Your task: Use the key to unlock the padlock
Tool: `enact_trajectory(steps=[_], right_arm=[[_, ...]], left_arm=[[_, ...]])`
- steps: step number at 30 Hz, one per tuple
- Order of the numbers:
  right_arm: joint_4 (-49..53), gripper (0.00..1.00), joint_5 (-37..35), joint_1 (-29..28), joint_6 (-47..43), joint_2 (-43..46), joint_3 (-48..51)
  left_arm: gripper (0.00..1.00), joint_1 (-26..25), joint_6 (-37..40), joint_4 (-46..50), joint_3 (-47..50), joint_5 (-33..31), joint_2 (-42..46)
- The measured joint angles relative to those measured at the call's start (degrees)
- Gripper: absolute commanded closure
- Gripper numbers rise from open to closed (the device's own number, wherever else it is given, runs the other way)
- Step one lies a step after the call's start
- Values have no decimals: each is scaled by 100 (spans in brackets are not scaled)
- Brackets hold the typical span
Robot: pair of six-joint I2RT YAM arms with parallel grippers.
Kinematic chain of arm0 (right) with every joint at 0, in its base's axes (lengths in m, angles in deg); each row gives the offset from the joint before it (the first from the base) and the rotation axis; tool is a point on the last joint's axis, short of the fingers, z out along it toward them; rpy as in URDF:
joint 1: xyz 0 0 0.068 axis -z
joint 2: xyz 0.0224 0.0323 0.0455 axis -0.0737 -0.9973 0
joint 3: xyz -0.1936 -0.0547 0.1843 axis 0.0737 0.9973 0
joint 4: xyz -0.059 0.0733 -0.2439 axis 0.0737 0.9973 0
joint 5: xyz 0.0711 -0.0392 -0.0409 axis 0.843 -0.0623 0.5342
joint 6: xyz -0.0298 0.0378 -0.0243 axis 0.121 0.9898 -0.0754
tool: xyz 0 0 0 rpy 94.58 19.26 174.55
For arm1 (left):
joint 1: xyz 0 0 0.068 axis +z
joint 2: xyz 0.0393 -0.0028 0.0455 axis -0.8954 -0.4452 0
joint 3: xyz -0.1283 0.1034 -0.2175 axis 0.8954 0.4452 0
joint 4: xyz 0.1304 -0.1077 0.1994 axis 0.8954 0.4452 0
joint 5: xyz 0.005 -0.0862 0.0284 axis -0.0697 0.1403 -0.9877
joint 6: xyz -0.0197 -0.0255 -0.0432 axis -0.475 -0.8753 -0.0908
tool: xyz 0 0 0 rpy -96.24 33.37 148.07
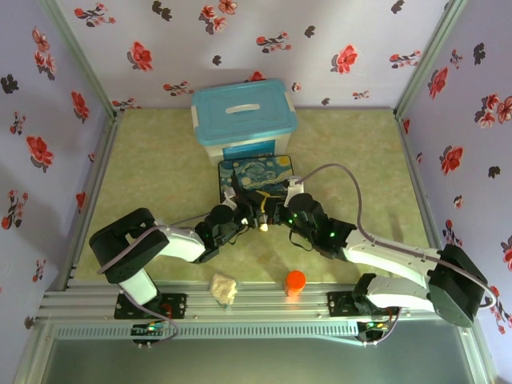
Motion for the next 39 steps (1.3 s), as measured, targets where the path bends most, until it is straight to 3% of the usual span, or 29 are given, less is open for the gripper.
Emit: enact_trajectory(steps=[1,3,4,8,15,19,23,31,39], right_arm=[[7,88,0,0,2,13,0],[50,51,11,4,22,74,0],[92,42,24,24,28,120,4],[68,34,463,396,127,468,103],[-1311,40,2271,1563,597,929,752],[-2168,43,3252,1593,636,918,852],[-3082,46,3707,1526,557,920,970],[-3418,53,4039,1054,85,708,964],[-3602,60,4015,1016,-72,649,964]], left_arm=[[100,0,96,7,0,2,7],[100,17,402,177,-2,35,109],[100,33,612,315,-4,39,219],[100,166,1709,1185,-136,103,1012],[100,262,4183,3069,-988,446,2433],[100,293,5357,3720,-1266,737,2887],[100,299,6116,4140,-1416,1025,3047],[100,302,6518,4271,-1453,1464,3051],[100,297,6526,4083,-1453,1681,3053]])
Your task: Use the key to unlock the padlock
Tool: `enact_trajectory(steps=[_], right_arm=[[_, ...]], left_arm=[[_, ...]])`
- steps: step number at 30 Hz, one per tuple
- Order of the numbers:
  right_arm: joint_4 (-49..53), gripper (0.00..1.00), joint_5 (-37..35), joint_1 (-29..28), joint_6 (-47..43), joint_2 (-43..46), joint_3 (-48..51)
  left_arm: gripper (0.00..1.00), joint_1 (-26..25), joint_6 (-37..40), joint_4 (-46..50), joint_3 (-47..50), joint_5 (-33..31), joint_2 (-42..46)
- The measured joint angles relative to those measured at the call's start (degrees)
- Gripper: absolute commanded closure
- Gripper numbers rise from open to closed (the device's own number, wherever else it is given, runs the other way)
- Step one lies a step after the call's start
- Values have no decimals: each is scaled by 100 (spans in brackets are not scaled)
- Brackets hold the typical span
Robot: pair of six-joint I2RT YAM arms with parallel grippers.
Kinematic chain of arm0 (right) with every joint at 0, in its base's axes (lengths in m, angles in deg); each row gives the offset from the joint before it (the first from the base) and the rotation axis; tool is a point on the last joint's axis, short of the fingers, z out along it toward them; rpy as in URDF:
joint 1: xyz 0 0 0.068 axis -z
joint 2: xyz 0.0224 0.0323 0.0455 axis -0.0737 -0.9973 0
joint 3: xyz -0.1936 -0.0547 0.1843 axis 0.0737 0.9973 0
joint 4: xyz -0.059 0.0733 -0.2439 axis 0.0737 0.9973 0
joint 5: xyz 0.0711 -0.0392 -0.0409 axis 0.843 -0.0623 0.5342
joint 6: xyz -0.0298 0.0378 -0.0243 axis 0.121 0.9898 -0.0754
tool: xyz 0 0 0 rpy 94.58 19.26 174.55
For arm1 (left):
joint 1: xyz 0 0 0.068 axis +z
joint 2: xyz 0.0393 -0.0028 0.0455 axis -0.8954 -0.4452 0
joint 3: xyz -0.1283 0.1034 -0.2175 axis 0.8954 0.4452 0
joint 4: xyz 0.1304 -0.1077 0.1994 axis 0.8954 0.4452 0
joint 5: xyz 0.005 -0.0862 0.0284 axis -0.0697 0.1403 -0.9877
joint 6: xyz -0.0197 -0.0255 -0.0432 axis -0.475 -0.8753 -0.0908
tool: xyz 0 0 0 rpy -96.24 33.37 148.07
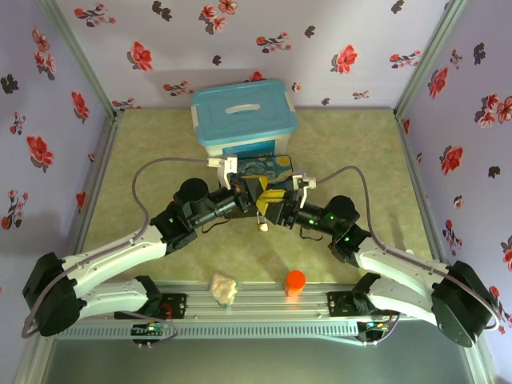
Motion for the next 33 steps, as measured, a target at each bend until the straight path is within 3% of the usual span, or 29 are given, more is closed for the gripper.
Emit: enact_trajectory(steps=[8,19,33], right_arm=[[-140,70,-57,0,-96,-72,0],[-481,75,-57,-4,-42,-164,0],[-688,100,-24,-15,81,-254,15]], left_arm=[[100,-72,-85,-293,0,105,0],[100,-94,-103,-313,4,122,-24],[100,-98,-105,-494,87,9,-46]])
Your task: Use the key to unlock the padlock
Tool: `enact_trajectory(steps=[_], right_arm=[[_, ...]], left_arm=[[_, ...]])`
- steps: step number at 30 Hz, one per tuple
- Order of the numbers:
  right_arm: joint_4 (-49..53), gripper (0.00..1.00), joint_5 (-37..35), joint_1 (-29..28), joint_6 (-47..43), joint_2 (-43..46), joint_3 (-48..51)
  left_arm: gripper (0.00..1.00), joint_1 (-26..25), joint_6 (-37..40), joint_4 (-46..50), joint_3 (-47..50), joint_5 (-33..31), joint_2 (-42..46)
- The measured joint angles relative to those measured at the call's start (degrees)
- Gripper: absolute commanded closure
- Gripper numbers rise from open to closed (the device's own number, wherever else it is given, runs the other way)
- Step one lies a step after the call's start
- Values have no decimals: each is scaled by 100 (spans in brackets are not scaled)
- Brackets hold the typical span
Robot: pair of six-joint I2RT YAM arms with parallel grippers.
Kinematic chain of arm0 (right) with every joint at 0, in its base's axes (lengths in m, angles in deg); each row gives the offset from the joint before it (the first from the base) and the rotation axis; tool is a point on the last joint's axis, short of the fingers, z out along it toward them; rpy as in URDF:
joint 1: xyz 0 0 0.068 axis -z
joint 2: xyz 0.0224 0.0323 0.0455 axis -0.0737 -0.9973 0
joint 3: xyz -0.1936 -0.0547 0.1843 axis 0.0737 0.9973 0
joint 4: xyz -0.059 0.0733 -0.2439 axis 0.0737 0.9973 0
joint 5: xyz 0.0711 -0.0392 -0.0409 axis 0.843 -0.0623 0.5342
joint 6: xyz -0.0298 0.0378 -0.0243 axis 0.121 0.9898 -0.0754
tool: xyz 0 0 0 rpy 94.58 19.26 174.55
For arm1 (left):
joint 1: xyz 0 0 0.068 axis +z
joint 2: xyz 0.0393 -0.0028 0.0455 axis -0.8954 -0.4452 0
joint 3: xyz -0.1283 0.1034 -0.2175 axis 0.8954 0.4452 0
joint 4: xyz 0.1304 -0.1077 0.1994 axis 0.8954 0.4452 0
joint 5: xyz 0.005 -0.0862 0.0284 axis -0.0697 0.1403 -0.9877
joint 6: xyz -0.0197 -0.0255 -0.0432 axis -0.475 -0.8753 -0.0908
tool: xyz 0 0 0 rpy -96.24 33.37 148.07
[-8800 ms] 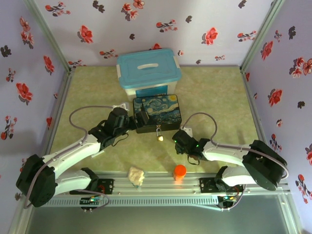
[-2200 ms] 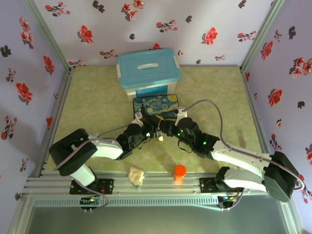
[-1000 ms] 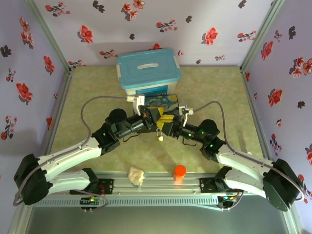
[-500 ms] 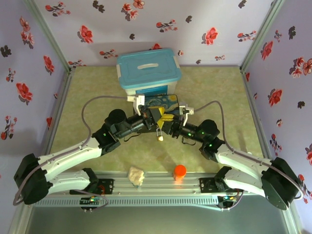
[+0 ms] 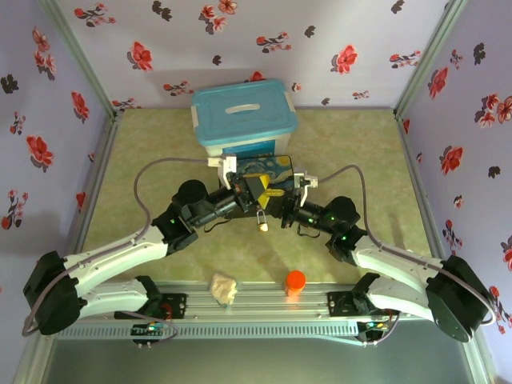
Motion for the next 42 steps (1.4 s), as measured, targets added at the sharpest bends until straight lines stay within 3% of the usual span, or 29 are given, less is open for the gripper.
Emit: enact_trajectory(steps=[2,8,12,25,35,40,41,42], right_arm=[[2,100,-17,0,-2,2,15],[247,100,-118,-11,-37,105,26],[750,100,-208,-11,-184,302,26],[1381,100,-229,-11,-295,411,26],[1475,100,-175,-17,-293,411,26],[1502,100,-160,-22,-293,415,26],[1506,84,-160,-22,-293,415,26],[1510,56,-164,-22,-284,417,26]], left_arm=[[99,0,2,2,9,-9,0],[46,-13,46,26,28,31,7],[44,0,181,323,17,35,160],[61,37,984,1770,-326,162,323],[98,81,1274,2072,-407,201,323],[100,114,1340,2133,-407,212,330],[100,114,1340,2149,-407,214,334],[100,114,1340,2153,-407,219,339]])
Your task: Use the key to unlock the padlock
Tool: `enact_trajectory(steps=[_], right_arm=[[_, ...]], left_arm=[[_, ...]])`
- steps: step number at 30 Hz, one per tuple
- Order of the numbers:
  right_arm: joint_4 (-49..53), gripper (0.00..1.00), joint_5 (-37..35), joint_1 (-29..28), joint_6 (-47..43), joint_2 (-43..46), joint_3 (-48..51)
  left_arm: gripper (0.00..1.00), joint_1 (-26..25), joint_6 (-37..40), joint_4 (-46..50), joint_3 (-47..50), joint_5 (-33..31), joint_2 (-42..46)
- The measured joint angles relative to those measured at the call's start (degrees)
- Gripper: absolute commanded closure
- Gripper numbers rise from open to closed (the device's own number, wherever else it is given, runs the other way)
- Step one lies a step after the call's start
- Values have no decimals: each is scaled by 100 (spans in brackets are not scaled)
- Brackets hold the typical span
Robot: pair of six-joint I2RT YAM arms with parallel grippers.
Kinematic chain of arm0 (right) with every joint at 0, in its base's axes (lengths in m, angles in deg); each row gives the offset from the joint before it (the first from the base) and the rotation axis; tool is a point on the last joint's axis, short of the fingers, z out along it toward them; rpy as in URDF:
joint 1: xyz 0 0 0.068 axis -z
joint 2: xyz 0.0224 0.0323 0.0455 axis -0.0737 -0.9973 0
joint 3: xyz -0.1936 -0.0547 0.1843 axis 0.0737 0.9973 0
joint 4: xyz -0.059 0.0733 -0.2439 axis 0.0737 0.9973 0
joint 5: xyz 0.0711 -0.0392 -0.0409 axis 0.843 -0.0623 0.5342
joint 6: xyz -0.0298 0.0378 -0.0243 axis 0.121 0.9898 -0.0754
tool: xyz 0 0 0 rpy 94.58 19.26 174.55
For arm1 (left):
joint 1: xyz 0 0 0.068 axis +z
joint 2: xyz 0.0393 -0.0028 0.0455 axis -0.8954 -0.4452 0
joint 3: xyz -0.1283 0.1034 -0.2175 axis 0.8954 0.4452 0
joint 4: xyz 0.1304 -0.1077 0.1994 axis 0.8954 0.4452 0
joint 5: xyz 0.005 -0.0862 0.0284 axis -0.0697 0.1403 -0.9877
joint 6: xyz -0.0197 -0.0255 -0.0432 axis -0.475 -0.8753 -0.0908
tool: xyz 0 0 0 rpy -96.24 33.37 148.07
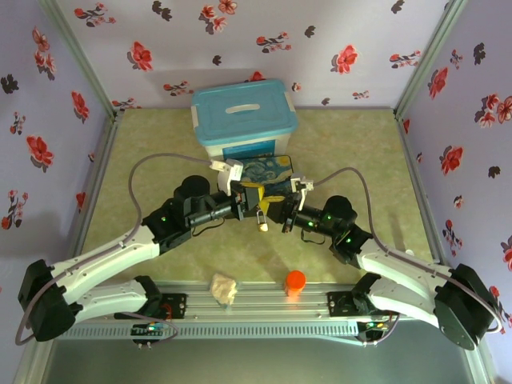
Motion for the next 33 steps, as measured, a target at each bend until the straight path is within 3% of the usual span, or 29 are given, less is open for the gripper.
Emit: enact_trajectory(steps=[2,6,11,21,33], right_arm=[[13,37,-31,-4,-4,20,0],[-72,16,-291,-4,116,155,37],[-667,16,-588,-4,599,184,210],[-1926,31,-682,-101,1392,-448,197],[-3366,41,-680,-166,1891,-1292,127]], left_arm=[[100,7,-4,4,0,2,7],[100,66,-168,-160,94,-44,127],[100,92,-813,-1071,564,-254,337],[100,90,-1676,-2297,798,-496,337],[100,85,-1838,-2535,809,-579,332]])
